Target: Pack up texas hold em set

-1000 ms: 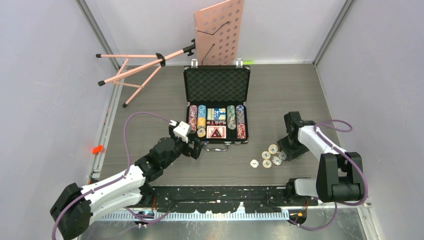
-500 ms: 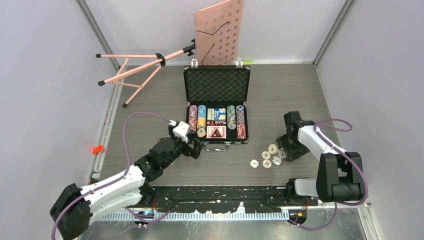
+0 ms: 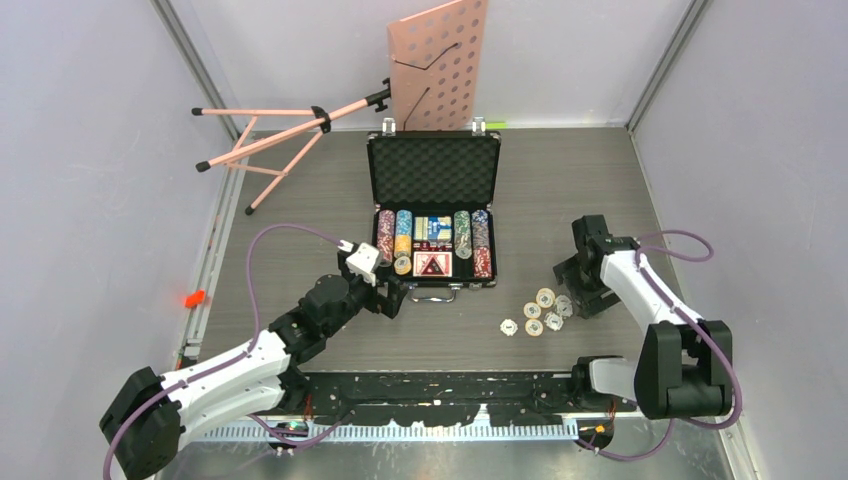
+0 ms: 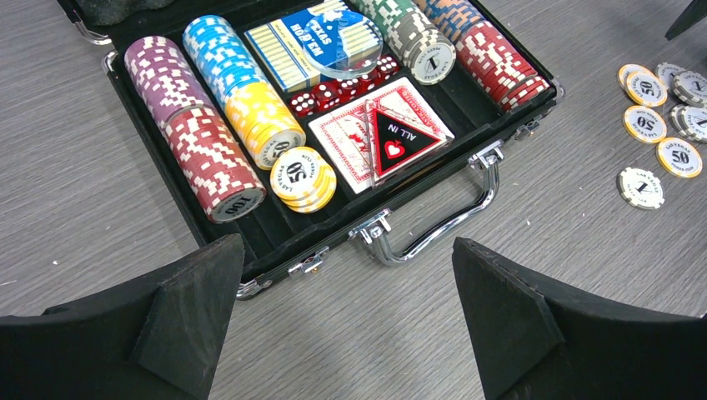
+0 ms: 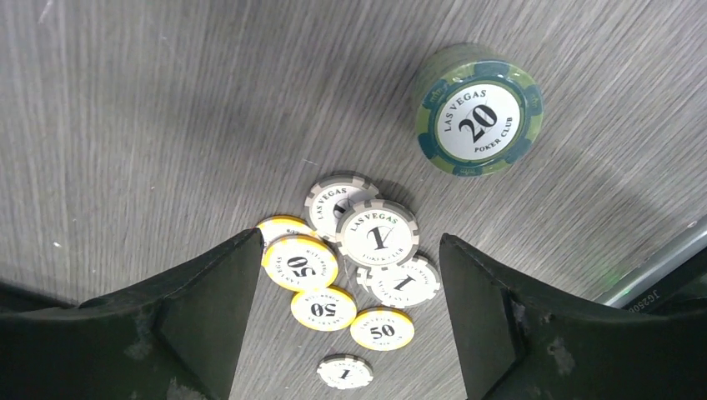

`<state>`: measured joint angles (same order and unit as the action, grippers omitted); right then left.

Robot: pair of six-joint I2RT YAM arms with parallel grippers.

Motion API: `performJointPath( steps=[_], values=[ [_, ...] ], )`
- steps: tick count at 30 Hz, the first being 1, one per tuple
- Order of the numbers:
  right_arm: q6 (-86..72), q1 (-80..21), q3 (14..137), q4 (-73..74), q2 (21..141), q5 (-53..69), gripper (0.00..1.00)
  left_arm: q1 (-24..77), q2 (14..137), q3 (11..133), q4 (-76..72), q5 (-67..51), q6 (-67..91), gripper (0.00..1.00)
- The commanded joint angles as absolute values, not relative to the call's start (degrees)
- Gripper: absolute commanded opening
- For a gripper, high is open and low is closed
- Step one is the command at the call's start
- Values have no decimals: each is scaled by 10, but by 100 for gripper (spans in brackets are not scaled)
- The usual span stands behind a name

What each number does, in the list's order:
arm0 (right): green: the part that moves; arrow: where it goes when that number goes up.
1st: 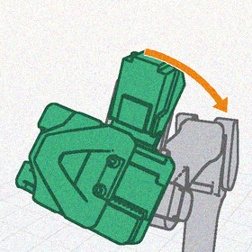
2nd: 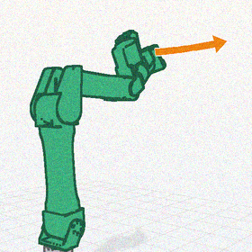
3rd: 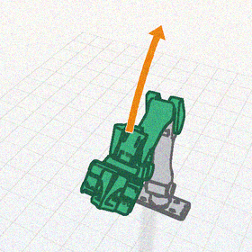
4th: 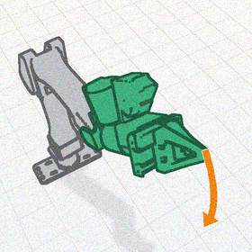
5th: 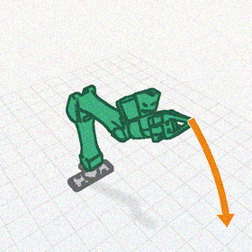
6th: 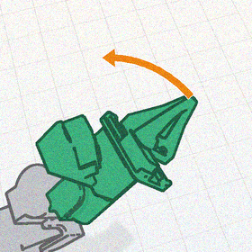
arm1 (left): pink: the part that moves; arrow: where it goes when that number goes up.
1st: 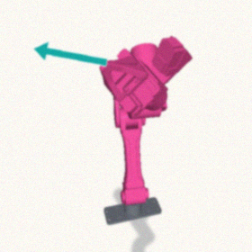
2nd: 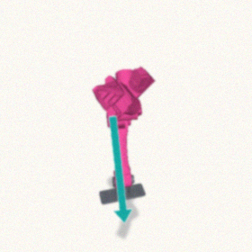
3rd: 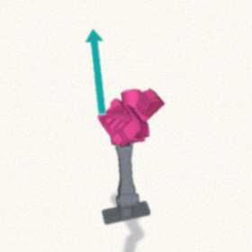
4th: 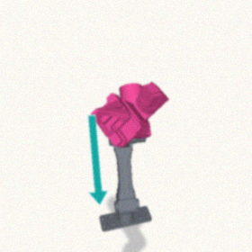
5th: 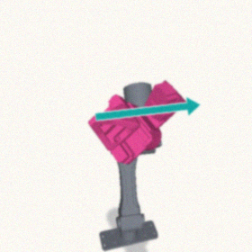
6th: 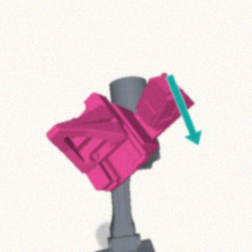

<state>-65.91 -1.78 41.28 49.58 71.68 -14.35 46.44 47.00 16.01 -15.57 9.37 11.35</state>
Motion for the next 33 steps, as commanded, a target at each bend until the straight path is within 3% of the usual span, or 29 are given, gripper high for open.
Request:
performJointPath(
  steps=[1, 5, 23, 32, 33],
  values=[
    [-668, -19, 434, 515, 691, -158, 92, 465, 466, 173, -179, 89, 108, 100],
    [-681, -19, 419, 499, 705, -140, 99, 465, 469, 173, -180, 87, 108, 100],
    [-706, -20, 378, 450, 770, -132, 96, 465, 471, 173, -181, 87, 108, 100],
    [-703, -20, 386, 456, 786, -155, 65, 465, 471, 173, -182, 86, 108, 100],
    [-704, -20, 386, 458, 786, -156, 58, 465, 471, 173, -182, 87, 108, 100]
  ],
)
